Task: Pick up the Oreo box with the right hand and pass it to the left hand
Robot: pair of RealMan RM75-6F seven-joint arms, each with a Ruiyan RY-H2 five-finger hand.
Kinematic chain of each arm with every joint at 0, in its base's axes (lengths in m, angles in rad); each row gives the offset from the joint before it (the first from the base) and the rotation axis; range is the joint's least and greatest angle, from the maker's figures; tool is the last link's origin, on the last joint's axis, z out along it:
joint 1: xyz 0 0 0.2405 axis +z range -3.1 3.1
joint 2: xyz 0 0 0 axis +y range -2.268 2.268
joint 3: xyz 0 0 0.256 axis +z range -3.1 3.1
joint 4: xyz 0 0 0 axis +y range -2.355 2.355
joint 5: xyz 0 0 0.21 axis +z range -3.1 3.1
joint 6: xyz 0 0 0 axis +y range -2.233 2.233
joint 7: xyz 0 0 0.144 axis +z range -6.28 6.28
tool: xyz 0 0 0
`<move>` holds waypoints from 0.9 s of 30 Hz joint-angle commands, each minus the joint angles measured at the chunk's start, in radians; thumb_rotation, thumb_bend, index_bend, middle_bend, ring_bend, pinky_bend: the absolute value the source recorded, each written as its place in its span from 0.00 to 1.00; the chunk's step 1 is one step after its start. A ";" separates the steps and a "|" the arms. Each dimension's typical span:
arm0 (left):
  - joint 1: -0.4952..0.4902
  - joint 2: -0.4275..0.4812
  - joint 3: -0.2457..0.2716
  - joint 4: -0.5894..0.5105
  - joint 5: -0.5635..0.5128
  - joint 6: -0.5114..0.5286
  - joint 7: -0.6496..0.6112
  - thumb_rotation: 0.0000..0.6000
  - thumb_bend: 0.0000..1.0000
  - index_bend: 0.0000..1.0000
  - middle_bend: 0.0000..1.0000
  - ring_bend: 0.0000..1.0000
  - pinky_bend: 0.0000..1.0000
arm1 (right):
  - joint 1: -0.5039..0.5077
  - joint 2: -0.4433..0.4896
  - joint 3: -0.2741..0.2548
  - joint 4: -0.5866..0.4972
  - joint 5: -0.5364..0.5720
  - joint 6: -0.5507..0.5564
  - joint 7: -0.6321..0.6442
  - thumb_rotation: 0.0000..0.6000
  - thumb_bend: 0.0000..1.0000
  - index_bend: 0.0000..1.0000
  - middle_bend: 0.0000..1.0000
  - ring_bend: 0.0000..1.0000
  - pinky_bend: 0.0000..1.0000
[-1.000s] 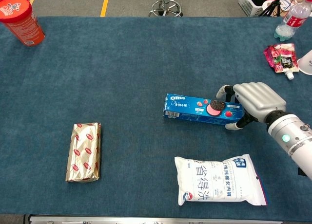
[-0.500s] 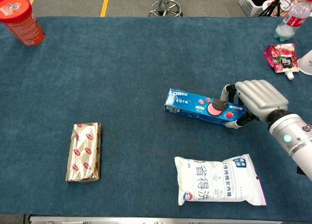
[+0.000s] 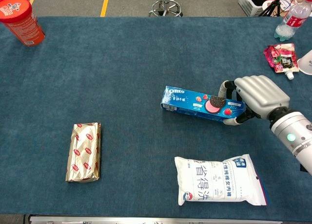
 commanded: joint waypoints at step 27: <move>-0.320 -0.101 -0.076 -0.242 -0.160 -0.408 0.304 1.00 0.07 0.16 0.11 0.13 0.27 | 0.080 0.141 0.053 -0.104 -0.061 -0.088 0.142 1.00 0.17 0.55 0.62 0.62 0.55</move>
